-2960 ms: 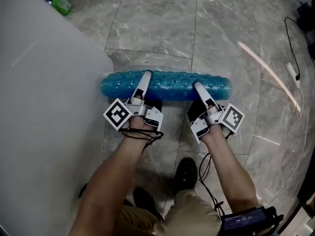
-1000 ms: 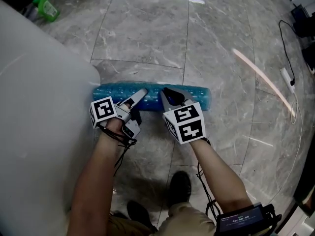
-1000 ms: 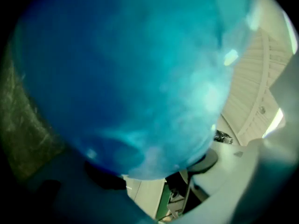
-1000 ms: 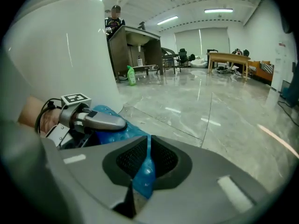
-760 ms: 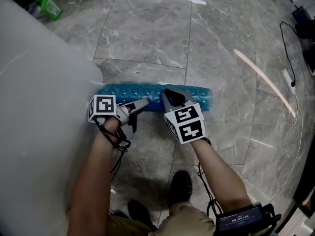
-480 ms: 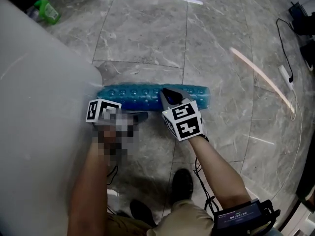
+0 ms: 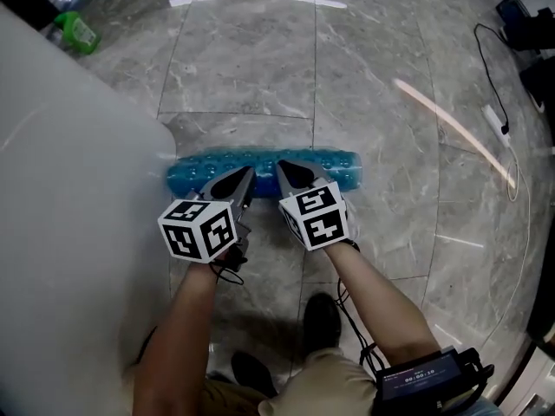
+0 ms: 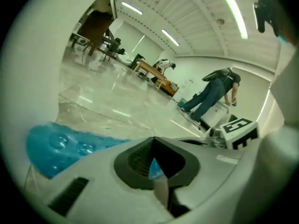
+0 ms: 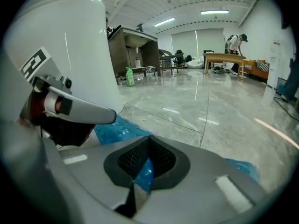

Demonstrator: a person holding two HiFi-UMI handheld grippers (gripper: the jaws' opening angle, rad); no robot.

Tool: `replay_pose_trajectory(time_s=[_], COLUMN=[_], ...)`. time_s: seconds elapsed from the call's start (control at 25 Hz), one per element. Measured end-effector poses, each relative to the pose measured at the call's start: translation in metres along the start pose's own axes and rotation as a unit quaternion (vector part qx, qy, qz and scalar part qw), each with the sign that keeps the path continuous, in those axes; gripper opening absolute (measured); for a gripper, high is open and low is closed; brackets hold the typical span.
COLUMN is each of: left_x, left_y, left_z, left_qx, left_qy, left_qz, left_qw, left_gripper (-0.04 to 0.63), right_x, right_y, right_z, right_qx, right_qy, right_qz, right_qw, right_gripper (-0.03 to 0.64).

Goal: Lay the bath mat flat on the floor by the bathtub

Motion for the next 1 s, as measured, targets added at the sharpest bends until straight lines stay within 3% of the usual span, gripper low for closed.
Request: replay_pose_trajectory(time_s=[0.12,0.28,0.52,0.76,0.8,0.92,1.0], left_x=[0.009,0.007,0.003,0.016,0.016,0.017,0.019], left_y=[0.002,0.001,0.007,0.013,0.015,0.017,0.016], left_z=[-0.011,-0.014,-0.018,-0.023,-0.024,-0.026,-0.027], left_qx=[-0.074,-0.107,-0.111,-0.1,-0.099,-0.088,-0.076], left_qy=[0.043,0.074,0.116,0.165,0.167,0.146,0.122], left_qz=[-0.012,-0.019,-0.047,-0.098,-0.106,-0.139,-0.155], left_qw=[0.9962,0.9913,0.9859,0.9762,0.9751,0.9754,0.9773], left_gripper=[0.006,0.006,0.008,0.008,0.006,0.006,0.006], right_x=[0.006,0.018,0.028,0.032,0.027,0.008,0.001], right_y=[-0.005,-0.017,-0.024,-0.032,-0.037,-0.051,-0.055], right_z=[-0.007,-0.019,-0.031,-0.044,-0.044,-0.039,-0.031], right_qx=[-0.012,-0.019,-0.02,-0.06,-0.07,-0.09,-0.087], right_qy=[0.021,0.02,-0.003,0.041,0.061,0.118,0.134], right_qz=[0.0,-0.009,-0.012,-0.011,0.001,0.044,0.056], right_qw=[1.0,1.0,1.0,0.997,0.996,0.988,0.986], right_gripper=[0.002,0.002,0.002,0.003,0.005,0.094,0.097])
Point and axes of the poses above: the fingertips, and each gripper's own axes: y forward along the fingers, z to its right, x out of its underside, the point moved 1 cm from there along -y, backward along the fingers, and after that the axes turned 2 degrees about -y, right-handed, at the moved point
